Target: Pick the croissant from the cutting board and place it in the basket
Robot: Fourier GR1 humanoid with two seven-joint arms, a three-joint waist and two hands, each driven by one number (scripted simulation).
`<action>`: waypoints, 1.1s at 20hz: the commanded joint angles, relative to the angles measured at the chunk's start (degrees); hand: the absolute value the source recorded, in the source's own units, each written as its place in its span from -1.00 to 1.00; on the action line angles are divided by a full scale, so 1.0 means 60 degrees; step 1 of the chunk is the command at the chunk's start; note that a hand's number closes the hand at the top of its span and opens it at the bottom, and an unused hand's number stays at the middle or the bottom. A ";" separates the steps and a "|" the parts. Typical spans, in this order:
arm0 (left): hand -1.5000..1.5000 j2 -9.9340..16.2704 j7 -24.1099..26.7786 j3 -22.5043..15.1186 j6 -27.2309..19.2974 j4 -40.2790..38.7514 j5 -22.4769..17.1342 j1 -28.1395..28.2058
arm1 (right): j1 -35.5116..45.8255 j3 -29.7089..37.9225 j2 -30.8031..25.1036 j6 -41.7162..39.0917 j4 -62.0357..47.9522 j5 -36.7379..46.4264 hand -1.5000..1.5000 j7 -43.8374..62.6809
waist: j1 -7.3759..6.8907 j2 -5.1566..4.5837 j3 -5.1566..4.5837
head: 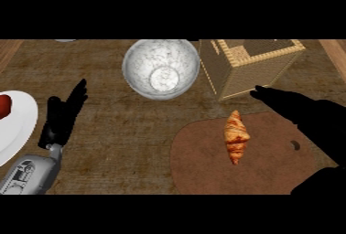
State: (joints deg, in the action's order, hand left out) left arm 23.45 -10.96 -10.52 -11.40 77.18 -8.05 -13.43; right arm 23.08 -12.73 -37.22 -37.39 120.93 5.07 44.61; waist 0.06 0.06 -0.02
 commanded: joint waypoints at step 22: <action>0.00 -0.0933 -0.0355 0.1326 0.1208 0.0458 0.1246 0.0390 | -0.1252 -0.0507 0.2756 0.0776 -0.3052 0.5359 -1.00 -0.4071 | -0.0029 -0.0010 0.0003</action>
State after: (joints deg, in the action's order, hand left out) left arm 18.41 -12.99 -4.13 -5.81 79.92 -1.48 -11.65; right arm 15.24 -15.39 -23.77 -32.97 104.68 33.82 21.64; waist -0.13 0.00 0.01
